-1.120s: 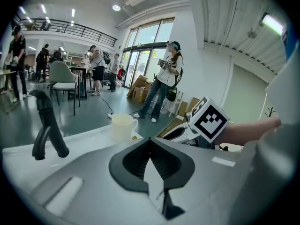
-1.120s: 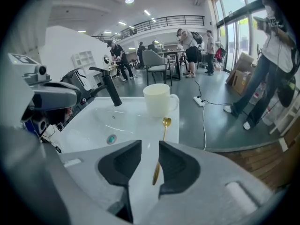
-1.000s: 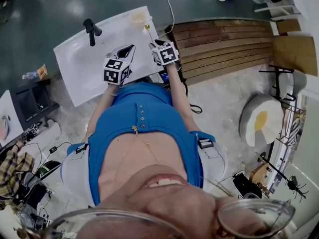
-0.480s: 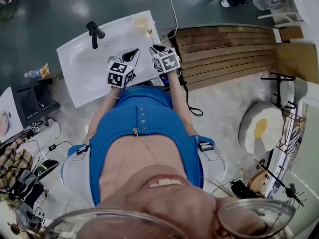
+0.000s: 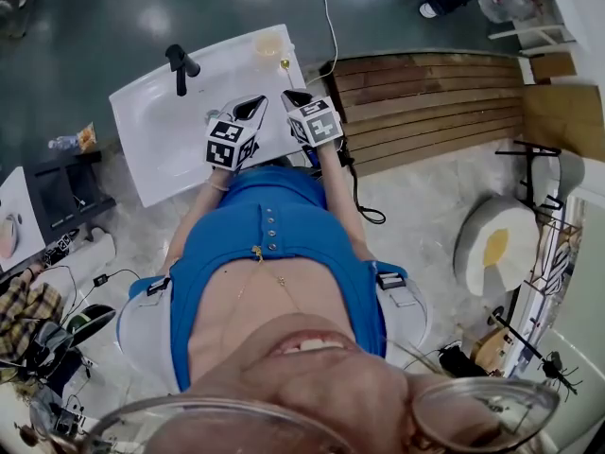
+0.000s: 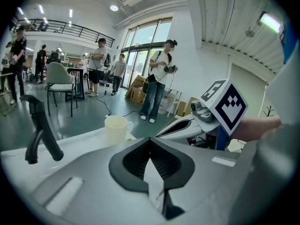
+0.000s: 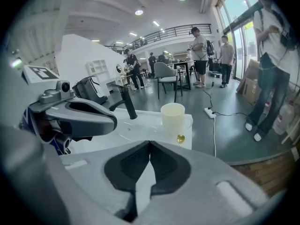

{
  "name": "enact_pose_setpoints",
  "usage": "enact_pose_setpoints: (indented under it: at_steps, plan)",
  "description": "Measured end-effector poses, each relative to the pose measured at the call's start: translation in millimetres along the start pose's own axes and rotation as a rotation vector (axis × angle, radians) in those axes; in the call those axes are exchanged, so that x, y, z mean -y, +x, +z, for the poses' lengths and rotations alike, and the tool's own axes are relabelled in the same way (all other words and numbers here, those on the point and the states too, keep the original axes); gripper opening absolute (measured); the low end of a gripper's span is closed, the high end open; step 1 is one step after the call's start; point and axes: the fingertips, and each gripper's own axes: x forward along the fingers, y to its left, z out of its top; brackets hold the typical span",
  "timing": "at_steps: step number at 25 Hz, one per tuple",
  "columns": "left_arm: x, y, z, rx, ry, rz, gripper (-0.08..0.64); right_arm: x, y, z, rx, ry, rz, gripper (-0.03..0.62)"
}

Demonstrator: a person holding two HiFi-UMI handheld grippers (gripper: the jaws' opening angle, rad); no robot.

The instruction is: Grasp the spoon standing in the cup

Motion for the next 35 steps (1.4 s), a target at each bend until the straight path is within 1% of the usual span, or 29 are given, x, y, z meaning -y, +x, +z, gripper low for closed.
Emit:
enact_pose_setpoints:
  at_steps: [5,14,18,26,35]
  plan:
    - [2.6,1.1,4.3,0.009,0.005,-0.007,-0.002,-5.9,-4.4,9.7,0.042,-0.004,0.027,0.003]
    - [0.5,-1.0,12.2,0.030,0.006,0.000,-0.002,-24.9,-10.0,28.3,0.120,-0.044,0.115,0.003]
    - [-2.3,-2.0,16.8,0.043,0.007,0.006,-0.002,-29.6,-11.6,35.8,0.151,-0.057,0.136,0.002]
    - [-3.6,-7.2,21.5,0.058,0.003,0.010,-0.002,-37.0,-18.8,48.0,0.205,-0.044,0.173,0.002]
    - [-2.1,-15.2,34.9,0.103,0.007,0.008,-0.002,-43.9,-32.8,68.8,0.317,-0.060,0.209,0.002]
